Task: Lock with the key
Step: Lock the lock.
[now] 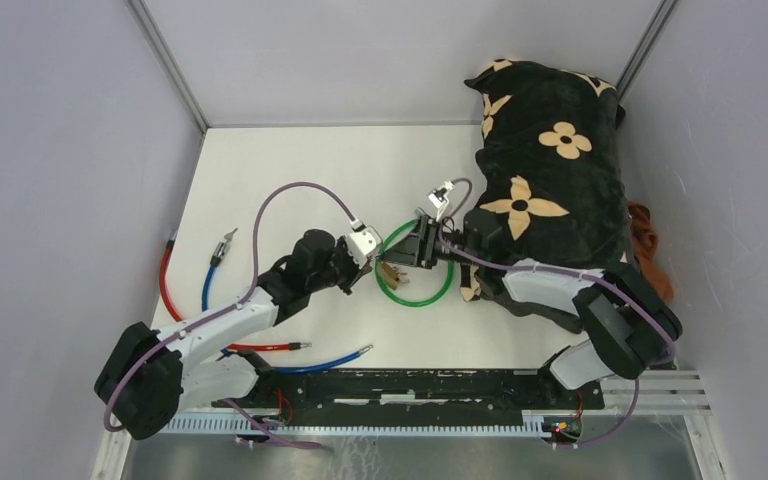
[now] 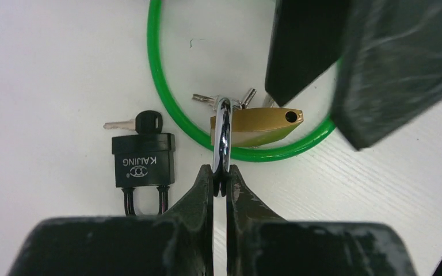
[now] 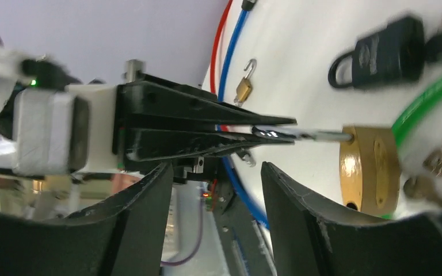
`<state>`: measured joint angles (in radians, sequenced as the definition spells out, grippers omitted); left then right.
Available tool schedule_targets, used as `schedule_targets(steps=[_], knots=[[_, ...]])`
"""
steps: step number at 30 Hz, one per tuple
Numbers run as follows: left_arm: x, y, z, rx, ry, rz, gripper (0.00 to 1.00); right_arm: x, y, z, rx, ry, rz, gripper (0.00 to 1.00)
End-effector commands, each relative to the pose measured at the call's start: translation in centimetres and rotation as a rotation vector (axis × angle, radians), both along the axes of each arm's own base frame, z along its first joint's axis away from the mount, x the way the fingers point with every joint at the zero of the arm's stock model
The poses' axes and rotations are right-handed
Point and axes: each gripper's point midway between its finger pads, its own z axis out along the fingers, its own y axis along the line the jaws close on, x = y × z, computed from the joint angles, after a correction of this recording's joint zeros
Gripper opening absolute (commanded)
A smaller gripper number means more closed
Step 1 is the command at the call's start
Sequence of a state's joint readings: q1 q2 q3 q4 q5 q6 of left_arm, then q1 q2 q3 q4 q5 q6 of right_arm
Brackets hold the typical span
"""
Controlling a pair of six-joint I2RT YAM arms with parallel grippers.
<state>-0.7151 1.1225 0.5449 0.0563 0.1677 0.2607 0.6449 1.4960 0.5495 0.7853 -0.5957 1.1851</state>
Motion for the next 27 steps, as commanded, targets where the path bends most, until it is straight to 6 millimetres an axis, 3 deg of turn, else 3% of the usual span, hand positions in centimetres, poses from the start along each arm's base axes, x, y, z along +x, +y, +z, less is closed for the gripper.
schedule_targets(steps=[1, 4, 6, 10, 12, 13, 20, 25, 27], knots=[[0.6, -2.1, 6.0, -0.294, 0.042, 0.022, 0.02, 1.8, 0.0, 3.3, -0.230, -0.627, 0.181, 0.64], [0.1, -2.7, 8.4, -0.363, 0.034, -0.024, 0.02, 2.7, -2.3, 2.7, -0.427, -0.932, 0.220, 0.66], [-0.7, -3.0, 9.7, -0.391, 0.021, -0.072, 0.02, 2.1, -3.2, 2.5, -0.467, -1.082, 0.286, 0.70], [-0.4, -2.4, 11.5, -0.451, 0.041, -0.006, 0.02, 2.8, -5.0, 0.3, -0.592, -1.120, 0.264, 0.75], [-0.4, -2.1, 12.5, -0.508, 0.059, 0.019, 0.02, 1.9, -4.8, -1.3, -0.550, -1.086, 0.266, 0.77], [-0.5, -2.1, 13.0, -0.529, 0.063, 0.016, 0.02, 1.5, -4.9, -2.2, -0.534, -1.063, 0.262, 0.83], [-1.4, -2.1, 14.0, -0.583, 0.098, 0.013, 0.02, 1.7, -4.1, -1.3, -0.406, -1.090, 0.088, 0.98], [-1.9, -2.4, 14.6, -0.638, 0.128, 0.004, 0.02, 1.3, -2.4, -0.4, -0.396, -1.183, 0.007, 0.98], [-2.0, -2.4, 14.7, -0.640, 0.126, -0.001, 0.02, 1.8, -1.8, -1.0, -0.428, -1.183, 0.016, 0.91]])
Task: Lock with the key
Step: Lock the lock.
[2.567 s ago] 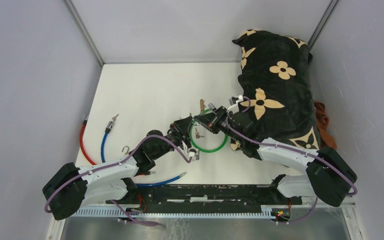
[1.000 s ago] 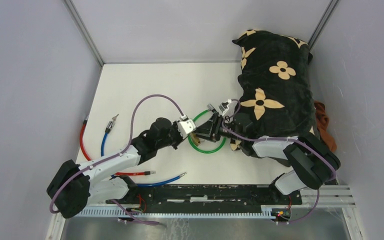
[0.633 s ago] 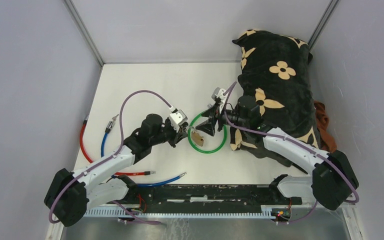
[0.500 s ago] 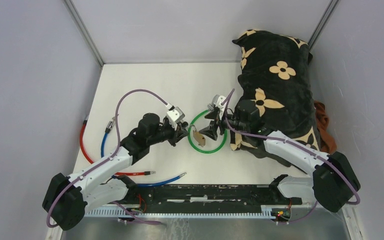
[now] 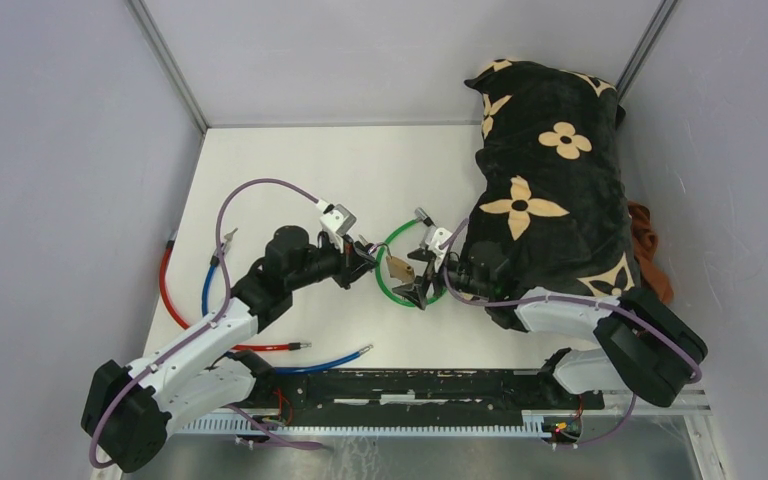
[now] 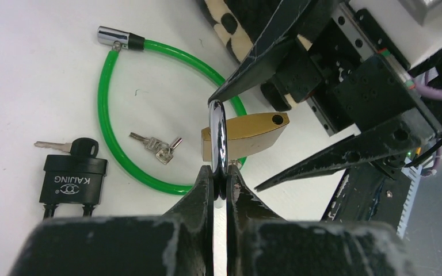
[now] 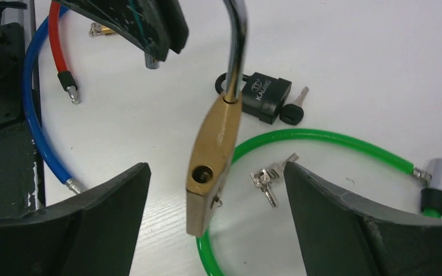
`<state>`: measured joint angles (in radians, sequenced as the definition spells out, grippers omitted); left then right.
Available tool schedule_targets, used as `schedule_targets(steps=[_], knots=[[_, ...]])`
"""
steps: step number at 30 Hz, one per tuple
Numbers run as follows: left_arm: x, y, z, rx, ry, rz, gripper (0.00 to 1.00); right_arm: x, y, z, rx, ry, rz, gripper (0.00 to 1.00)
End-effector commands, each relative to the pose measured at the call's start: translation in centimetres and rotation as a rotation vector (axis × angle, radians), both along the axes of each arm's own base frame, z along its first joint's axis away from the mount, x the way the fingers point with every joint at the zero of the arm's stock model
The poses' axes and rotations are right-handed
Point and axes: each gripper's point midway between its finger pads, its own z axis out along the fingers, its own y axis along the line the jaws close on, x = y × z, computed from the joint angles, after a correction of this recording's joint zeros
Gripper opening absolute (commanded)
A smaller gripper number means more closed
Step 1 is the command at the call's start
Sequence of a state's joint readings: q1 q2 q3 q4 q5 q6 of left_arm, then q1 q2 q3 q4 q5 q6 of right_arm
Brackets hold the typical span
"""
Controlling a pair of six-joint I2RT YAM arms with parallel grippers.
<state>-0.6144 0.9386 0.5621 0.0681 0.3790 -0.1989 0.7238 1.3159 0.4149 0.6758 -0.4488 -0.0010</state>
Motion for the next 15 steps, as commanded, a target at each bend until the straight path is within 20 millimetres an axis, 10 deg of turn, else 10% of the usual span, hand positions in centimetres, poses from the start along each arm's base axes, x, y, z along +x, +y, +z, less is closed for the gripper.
schedule_targets(steps=[1, 9, 13, 15], knots=[[0.1, -1.4, 7.4, -0.204, -0.129, -0.036, 0.02, 2.2, 1.7, 2.8, 0.068, -0.125, -0.058, 0.84], [-0.6, -1.6, 7.6, -0.219, -0.122, -0.069, 0.02, 3.0, 2.1, 3.5, 0.037, -0.123, -0.073, 0.06], [-0.6, -1.3, 6.4, -0.227, -0.041, -0.037, 0.03, 4.0, 0.2, 4.6, 0.003, -0.213, -0.185, 0.00], [-0.7, -1.1, 5.9, -0.237, 0.009, -0.020, 0.21, 4.7, -1.1, 4.5, -0.101, -0.290, -0.272, 0.00]])
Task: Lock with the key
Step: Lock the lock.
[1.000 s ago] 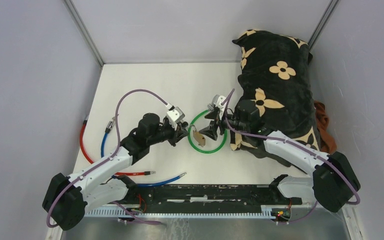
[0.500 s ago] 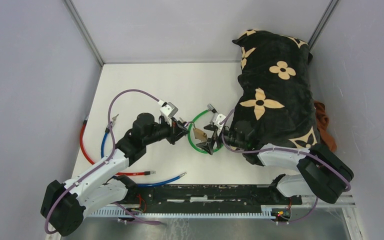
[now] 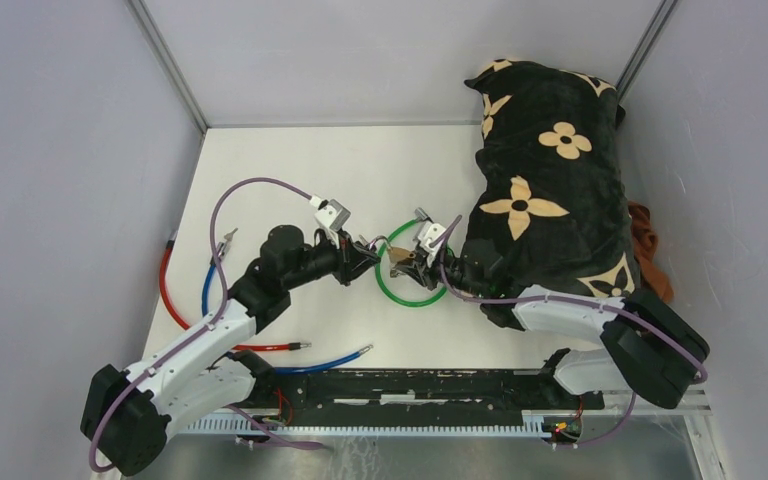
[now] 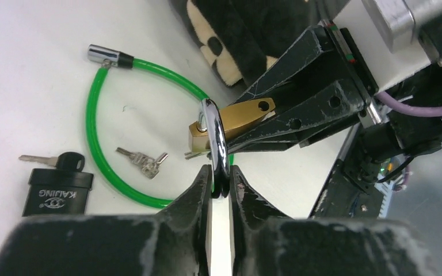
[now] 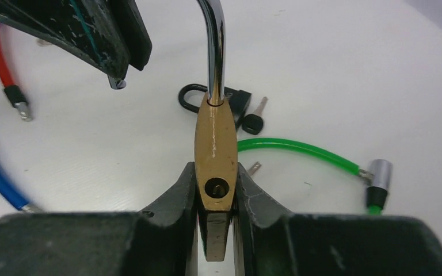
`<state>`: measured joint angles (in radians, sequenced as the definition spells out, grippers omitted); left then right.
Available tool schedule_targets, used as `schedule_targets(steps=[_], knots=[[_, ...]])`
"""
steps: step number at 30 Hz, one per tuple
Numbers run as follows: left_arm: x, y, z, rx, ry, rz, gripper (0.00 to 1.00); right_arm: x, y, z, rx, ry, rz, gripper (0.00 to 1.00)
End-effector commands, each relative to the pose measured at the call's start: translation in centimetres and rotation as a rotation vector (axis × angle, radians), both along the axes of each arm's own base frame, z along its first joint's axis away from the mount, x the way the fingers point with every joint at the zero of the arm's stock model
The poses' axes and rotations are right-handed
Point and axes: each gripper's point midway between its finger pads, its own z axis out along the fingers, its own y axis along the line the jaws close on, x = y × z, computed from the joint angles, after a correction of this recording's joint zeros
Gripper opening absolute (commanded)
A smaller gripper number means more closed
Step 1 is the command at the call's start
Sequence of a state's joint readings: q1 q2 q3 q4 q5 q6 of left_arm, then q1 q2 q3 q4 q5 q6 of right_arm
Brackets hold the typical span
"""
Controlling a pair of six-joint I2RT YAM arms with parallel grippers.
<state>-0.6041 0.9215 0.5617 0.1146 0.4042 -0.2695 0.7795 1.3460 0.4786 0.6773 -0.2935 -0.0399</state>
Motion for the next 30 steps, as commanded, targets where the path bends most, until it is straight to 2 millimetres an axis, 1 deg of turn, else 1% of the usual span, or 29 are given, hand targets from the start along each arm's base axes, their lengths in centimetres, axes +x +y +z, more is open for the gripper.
schedule_targets(steps=[1, 3, 5, 6, 8, 10, 12, 15, 17, 19, 21, 22, 23, 25, 26, 28, 30], knots=[[-0.7, -0.7, 4.2, -0.163, 0.012, -0.021, 0.31, 2.8, -2.6, 3.3, -0.138, -0.259, -0.210, 0.00], [-1.0, -0.8, 4.6, -0.173, 0.016, -0.044, 0.41, 3.2, -3.7, 4.0, -0.225, -0.346, -0.284, 0.00], [-1.4, -0.8, 4.9, -0.173, 0.017, -0.064, 0.44, 3.4, -4.5, 5.0, -0.258, -0.404, -0.323, 0.00], [-1.4, -0.7, 4.6, -0.164, 0.029, -0.063, 0.43, 3.3, -4.6, 5.7, -0.255, -0.423, -0.323, 0.00], [-1.4, -0.5, 3.5, -0.133, 0.068, -0.057, 0.39, 2.9, -4.3, 6.9, -0.270, -0.470, -0.303, 0.00], [-1.9, -0.5, 2.5, -0.113, 0.102, -0.079, 0.39, 2.4, -3.9, 7.6, -0.293, -0.498, -0.283, 0.00], [-2.2, -0.7, 2.1, -0.108, 0.117, -0.104, 0.47, 2.0, -3.3, 7.9, -0.311, -0.517, -0.254, 0.00], [-1.6, -0.8, 2.8, -0.108, 0.069, -0.100, 0.59, 1.3, -2.6, 7.9, -0.344, -0.545, -0.221, 0.00], [-1.2, -0.8, 3.4, -0.097, 0.025, -0.098, 0.63, 1.0, -2.2, 8.1, -0.350, -0.558, -0.207, 0.00], [-0.5, -0.5, 3.1, -0.065, 0.000, -0.071, 0.64, 0.6, -1.8, 8.6, -0.344, -0.570, -0.191, 0.00], [0.0, -0.1, 2.2, -0.021, -0.011, -0.053, 0.64, 0.3, -1.5, 9.1, -0.340, -0.580, -0.176, 0.00], [0.1, 0.0, 1.8, -0.003, -0.014, -0.049, 0.63, 0.2, -1.4, 9.4, -0.334, -0.583, -0.171, 0.00], [0.1, 0.1, 1.4, 0.013, -0.019, -0.054, 0.60, 0.1, -1.3, 9.6, -0.330, -0.586, -0.169, 0.00], [-0.4, -0.1, 0.9, 0.018, -0.008, -0.083, 0.53, -0.1, -1.1, 10.1, -0.317, -0.591, -0.167, 0.00], [-0.8, -0.2, 0.7, 0.017, 0.000, -0.104, 0.52, -0.2, -1.0, 10.3, -0.313, -0.593, -0.166, 0.00], [-1.5, -0.5, 0.0, 0.014, 0.026, -0.144, 0.56, -0.4, -0.6, 10.7, -0.306, -0.603, -0.154, 0.00], [-1.7, -0.5, -0.4, 0.022, 0.038, -0.153, 0.55, -0.6, -0.3, 10.8, -0.314, -0.616, -0.143, 0.00]])
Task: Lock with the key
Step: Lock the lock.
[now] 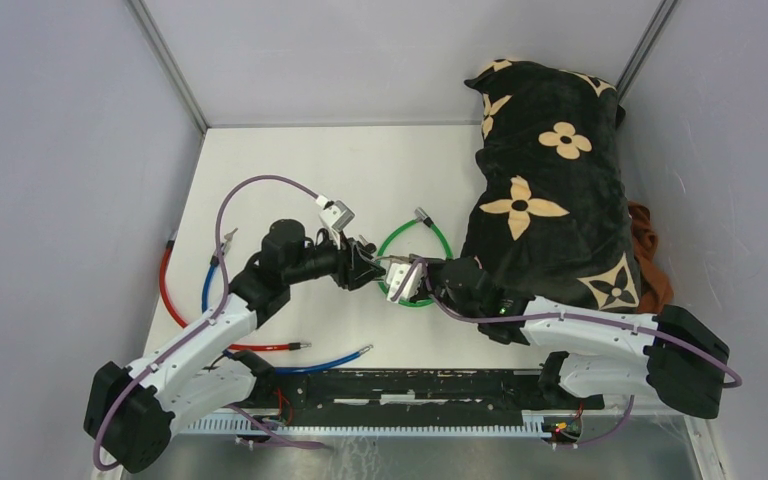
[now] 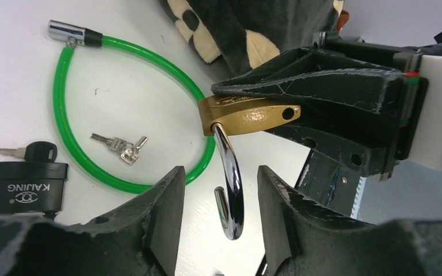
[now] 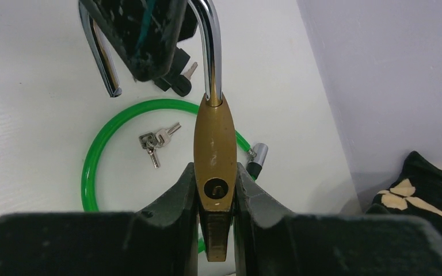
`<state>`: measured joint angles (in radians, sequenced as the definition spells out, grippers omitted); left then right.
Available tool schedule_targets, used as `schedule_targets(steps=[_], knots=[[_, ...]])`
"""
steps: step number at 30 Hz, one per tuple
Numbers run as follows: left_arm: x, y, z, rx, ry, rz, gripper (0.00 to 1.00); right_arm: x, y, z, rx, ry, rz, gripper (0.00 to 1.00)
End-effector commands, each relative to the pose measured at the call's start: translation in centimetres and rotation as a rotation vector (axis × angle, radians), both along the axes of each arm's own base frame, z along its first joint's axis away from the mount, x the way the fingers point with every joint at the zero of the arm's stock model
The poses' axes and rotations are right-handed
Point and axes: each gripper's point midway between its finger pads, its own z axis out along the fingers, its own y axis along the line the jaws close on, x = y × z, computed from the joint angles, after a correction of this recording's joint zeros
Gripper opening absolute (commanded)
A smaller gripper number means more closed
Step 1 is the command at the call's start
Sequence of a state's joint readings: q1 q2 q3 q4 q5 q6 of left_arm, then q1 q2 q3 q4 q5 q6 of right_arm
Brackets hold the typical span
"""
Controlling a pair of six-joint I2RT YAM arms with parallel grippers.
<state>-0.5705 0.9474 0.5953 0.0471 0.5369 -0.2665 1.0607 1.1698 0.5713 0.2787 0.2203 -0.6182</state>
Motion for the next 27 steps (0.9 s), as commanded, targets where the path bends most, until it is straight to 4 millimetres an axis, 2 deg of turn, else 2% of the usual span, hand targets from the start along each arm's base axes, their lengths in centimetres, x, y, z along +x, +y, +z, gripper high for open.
schedule_targets(steps=[1, 2, 3, 4, 6, 7, 9, 11, 14, 17, 19, 22, 27], knots=[[-0.3, -0.2, 0.0, 0.018, -0.035, -0.056, 0.49, 0.6, 1.8, 8.3, 0.173, -0.149, 0.006, 0.00], [0.0, -0.1, 0.1, 0.021, -0.045, -0.045, 0.35, 0.5, 1.9, 8.2, 0.164, -0.155, 0.008, 0.00], [0.3, -0.2, 0.5, 0.019, -0.061, -0.037, 0.17, 0.4, 2.0, 8.2, 0.159, -0.158, 0.012, 0.00], [0.4, -0.2, 0.8, 0.017, -0.080, -0.034, 0.05, 0.3, 2.1, 8.2, 0.158, -0.157, 0.020, 0.00], [0.6, -0.2, 1.5, 0.007, -0.110, -0.039, 0.02, 0.0, 2.3, 8.0, 0.154, -0.156, 0.039, 0.00], [0.5, -0.2, 1.8, 0.013, -0.148, -0.053, 0.02, -0.9, 2.8, 7.1, 0.128, -0.130, 0.100, 0.29], [1.0, 0.1, 2.4, 0.036, -0.225, -0.044, 0.02, -1.8, 3.1, 6.0, 0.110, -0.087, 0.150, 0.72], [1.8, 0.6, 3.6, 0.079, -0.370, -0.044, 0.02, -3.3, 3.2, 4.9, 0.091, -0.022, 0.223, 0.86], [2.9, 1.3, 6.5, 0.150, -0.639, -0.059, 0.02, -5.2, 2.7, 4.2, 0.091, 0.071, 0.304, 0.90], [2.9, 1.5, 8.0, 0.204, -0.804, -0.106, 0.02, -6.3, 1.8, 4.9, 0.163, 0.119, 0.376, 0.92], [2.0, 1.2, 8.5, 0.189, -0.818, -0.148, 0.02, -6.1, 1.0, 5.6, 0.247, 0.146, 0.401, 0.93], [0.2, 0.5, 9.3, 0.092, -0.735, -0.193, 0.02, -4.7, -0.3, 6.3, 0.390, 0.175, 0.364, 0.95], [-2.1, -0.1, 12.8, -0.096, -0.702, -0.213, 0.02, -4.4, 0.1, 8.0, 0.541, 0.220, 0.411, 0.96]])
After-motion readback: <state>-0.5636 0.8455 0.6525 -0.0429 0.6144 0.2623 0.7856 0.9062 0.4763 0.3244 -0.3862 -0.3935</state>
